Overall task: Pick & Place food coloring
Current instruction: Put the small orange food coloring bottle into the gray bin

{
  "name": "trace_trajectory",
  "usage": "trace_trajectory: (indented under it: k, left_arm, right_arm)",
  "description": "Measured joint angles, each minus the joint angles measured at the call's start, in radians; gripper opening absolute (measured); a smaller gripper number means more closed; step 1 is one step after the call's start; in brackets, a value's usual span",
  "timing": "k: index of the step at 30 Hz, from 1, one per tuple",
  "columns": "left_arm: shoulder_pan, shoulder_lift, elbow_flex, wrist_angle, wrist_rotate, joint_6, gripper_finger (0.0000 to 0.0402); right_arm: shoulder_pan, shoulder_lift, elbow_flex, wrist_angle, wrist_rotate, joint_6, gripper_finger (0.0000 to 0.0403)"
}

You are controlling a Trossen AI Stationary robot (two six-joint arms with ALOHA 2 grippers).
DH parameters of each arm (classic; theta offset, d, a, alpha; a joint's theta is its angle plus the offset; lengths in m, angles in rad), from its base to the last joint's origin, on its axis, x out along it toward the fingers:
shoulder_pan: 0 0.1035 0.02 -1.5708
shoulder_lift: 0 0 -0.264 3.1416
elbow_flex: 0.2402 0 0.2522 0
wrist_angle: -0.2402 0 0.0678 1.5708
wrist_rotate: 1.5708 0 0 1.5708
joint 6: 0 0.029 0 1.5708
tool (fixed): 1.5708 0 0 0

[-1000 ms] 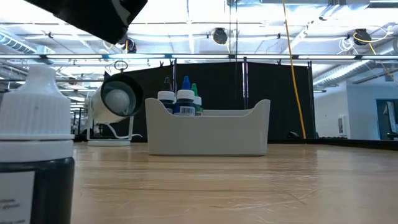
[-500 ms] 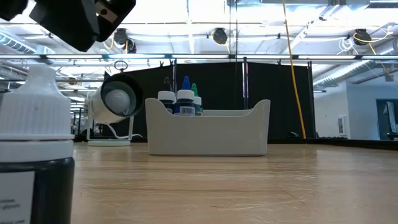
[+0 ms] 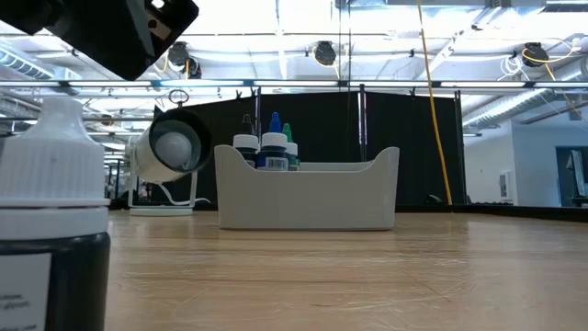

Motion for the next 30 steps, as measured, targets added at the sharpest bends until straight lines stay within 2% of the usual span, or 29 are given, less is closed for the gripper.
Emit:
trace_trajectory:
  k: [6, 13, 23, 26, 30]
  left_arm:
    - [-0.005, 0.000, 0.000, -0.001, -0.001, -0.012, 0.0161]
    - [-0.003, 0.000, 0.000, 0.000, -0.003, 0.010, 0.0161]
    - [-0.003, 0.000, 0.000, 0.000, -0.011, 0.010, 0.0161]
    - [-0.003, 0.000, 0.000, 0.000, -0.011, 0.010, 0.0161]
    - [-0.003, 0.000, 0.000, 0.000, -0.011, 0.010, 0.0161]
  right_arm:
    - [-0.014, 0.054, 0.000, 0.072, 0.009, -0.086, 0.0000]
    - [-0.057, 0.055, 0.000, 0.118, 0.086, -0.195, 0.0000]
    - [-0.081, 0.055, 0.000, 0.112, 0.082, -0.261, 0.0000]
    - [-0.081, 0.032, 0.009, 0.093, 0.090, -0.276, 0.0000]
    - [-0.050, -0.030, 0.084, -0.036, 0.192, -0.370, 0.0000]
